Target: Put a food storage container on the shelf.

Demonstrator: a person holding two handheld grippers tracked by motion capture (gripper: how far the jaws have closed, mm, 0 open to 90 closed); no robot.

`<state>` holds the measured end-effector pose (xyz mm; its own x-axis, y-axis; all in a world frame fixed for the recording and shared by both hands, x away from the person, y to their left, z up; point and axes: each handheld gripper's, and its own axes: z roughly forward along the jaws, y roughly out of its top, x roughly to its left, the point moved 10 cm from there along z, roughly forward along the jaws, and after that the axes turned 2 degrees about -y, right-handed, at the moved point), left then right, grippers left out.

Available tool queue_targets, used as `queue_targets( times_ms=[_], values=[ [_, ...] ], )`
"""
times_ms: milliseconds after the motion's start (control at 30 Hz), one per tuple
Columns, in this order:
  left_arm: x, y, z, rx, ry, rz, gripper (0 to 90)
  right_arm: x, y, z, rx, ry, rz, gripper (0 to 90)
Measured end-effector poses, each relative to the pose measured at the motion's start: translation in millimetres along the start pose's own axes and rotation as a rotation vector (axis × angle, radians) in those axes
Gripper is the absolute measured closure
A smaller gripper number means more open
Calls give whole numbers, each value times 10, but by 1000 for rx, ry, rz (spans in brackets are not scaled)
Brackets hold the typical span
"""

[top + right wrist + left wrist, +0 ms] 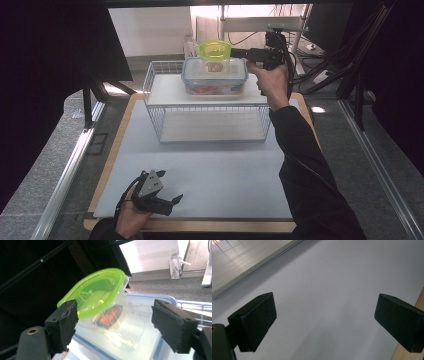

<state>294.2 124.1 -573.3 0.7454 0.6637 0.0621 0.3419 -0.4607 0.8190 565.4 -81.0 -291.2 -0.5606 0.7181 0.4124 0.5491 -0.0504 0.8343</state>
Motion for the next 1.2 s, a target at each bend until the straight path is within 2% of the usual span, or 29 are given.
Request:
queue_targets(
  times_ms=[400,533,667,967,1200],
  values=[
    [-12,0,6,-1,-2,2,39,87,-229,-176,17,4,-126,119],
    [-15,-9,10,8,-5,10,39,101,-308,-214,17,5,-117,97],
    [-16,-10,12,10,-4,13,39,118,-387,-243,21,-4,-135,81],
    [-16,-13,16,13,-4,14,39,271,-601,-299,29,12,-229,46],
    [-18,-23,25,20,-6,13,39,328,-776,-336,42,4,-294,32]
  ],
)
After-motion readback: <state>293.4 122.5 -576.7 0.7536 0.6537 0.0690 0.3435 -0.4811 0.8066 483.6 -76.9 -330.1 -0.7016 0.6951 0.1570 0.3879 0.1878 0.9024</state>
